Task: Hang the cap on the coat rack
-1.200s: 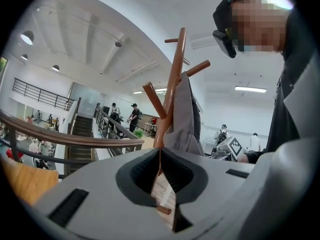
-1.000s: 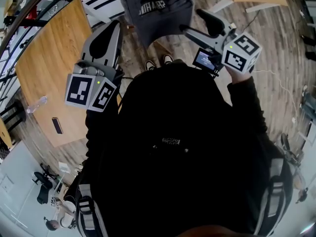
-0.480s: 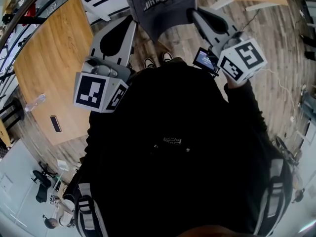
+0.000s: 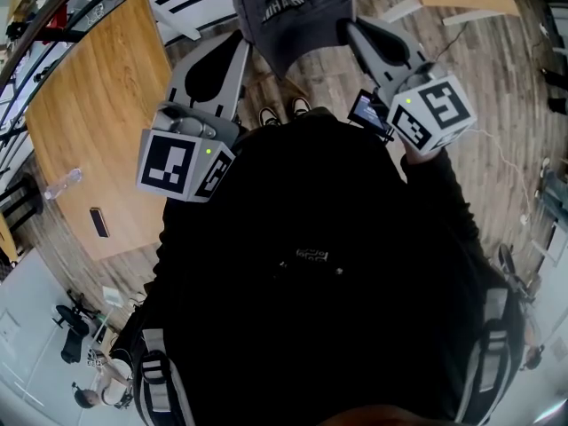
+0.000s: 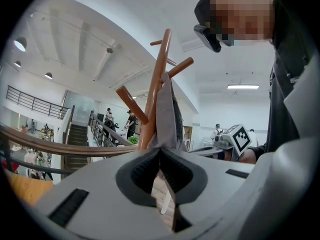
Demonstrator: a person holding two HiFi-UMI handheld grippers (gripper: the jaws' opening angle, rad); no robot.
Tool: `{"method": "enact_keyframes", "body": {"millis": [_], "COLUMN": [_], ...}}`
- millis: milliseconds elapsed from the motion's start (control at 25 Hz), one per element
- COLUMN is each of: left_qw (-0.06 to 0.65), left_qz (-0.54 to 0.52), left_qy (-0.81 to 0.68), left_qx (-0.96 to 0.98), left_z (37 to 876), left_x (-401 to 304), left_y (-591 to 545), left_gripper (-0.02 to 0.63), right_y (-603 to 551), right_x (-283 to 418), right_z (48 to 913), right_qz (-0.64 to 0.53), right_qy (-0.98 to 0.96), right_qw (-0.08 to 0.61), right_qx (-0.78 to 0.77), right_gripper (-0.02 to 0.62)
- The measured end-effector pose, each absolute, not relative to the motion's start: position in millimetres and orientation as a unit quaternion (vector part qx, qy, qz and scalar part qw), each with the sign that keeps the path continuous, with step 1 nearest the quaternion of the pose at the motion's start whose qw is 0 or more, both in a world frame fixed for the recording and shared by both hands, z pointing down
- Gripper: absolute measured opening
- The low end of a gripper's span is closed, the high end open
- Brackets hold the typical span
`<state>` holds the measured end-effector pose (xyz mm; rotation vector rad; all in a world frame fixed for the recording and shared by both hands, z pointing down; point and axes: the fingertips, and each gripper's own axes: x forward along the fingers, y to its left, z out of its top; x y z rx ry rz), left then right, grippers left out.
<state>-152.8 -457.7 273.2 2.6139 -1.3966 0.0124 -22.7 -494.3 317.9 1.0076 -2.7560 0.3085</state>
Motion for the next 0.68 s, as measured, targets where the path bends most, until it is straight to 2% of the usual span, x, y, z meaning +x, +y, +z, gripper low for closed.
{"method": "enact_keyframes", "body": {"millis": [680], "left_qw": [0.091], "left_qz": [0.005], "left_qy": [-0.469], "left_qx": [0.879], "left_z": [272.9], "left_x": [-152.2], "left_y": [-457.7], "left_gripper": [0.012], "right_y": [-495.1], "right_x": [-23.6], "right_z": [316.6], "right_qz": [0.103], "right_qy": [-0.931], "right_qw": [0.1], "right_qx": [0.337], "right_gripper": [0.018]}}
